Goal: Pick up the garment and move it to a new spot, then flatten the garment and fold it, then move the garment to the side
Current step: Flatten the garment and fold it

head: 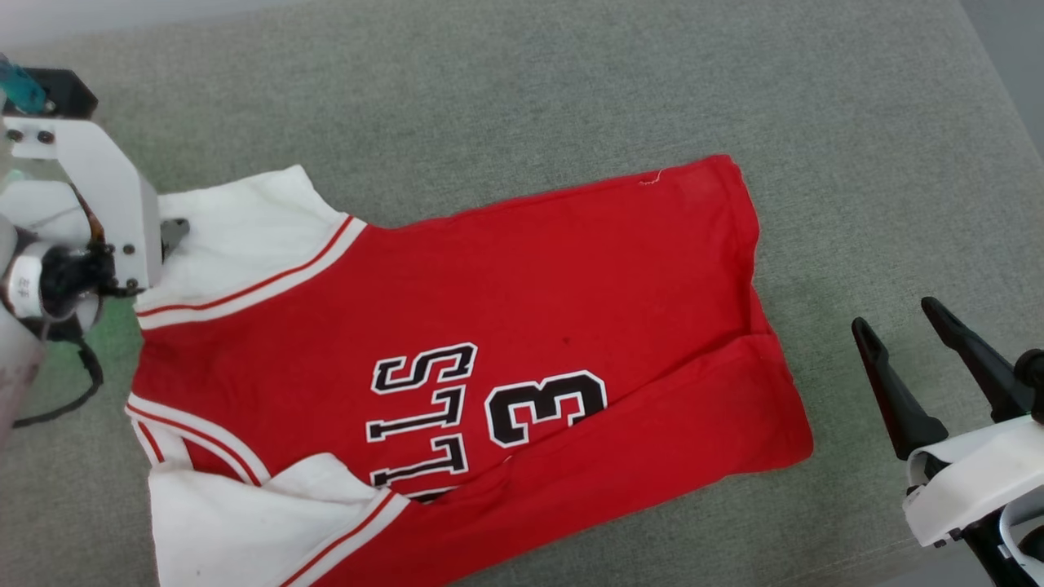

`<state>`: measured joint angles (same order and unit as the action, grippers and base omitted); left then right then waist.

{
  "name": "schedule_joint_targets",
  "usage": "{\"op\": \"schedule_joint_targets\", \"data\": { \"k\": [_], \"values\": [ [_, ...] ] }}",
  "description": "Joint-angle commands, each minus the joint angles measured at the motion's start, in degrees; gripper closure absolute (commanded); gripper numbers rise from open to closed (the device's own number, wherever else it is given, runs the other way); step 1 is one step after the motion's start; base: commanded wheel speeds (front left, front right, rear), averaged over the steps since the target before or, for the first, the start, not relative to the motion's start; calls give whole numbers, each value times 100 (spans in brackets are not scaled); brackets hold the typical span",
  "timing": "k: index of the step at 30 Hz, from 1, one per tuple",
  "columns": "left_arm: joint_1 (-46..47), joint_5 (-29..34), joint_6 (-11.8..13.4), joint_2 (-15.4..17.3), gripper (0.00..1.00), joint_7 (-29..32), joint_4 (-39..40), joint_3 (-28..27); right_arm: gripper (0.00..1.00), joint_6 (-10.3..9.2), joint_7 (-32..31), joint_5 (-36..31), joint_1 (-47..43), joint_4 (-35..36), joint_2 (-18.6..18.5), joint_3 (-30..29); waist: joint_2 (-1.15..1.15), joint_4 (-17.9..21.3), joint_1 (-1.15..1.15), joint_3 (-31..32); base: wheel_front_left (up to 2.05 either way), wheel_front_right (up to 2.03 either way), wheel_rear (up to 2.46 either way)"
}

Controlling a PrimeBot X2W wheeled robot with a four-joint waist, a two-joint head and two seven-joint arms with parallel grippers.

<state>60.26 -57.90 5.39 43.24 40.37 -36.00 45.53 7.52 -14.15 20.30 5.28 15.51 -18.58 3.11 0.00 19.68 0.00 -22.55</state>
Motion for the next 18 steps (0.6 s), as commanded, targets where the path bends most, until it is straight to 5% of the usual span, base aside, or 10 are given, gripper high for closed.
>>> {"op": "schedule_joint_targets", "data": {
  "k": [1,2,3,9,18],
  "values": [
    [-59,-15,-43,-93,8,34,-155,56,0,-6,-37,28,62,15,3,29,0,-9,0,-31,0,0,0],
    [-67,-61,-47,-136,44,72,-258,48,0,-6,-60,42,84,19,-7,58,0,-6,0,-42,0,0,0],
    [-66,-88,-93,-192,100,116,-336,64,0,-6,-89,59,96,24,-29,73,0,-13,0,-53,0,0,0],
    [53,-143,-249,-347,100,91,-642,65,0,-6,-468,327,244,48,-130,257,0,-30,0,-100,0,0,0],
    [318,-39,-386,-634,100,85,-947,171,0,-6,-1888,854,1453,-452,-518,537,0,-188,0,-207,0,0,0]
  ]
}}
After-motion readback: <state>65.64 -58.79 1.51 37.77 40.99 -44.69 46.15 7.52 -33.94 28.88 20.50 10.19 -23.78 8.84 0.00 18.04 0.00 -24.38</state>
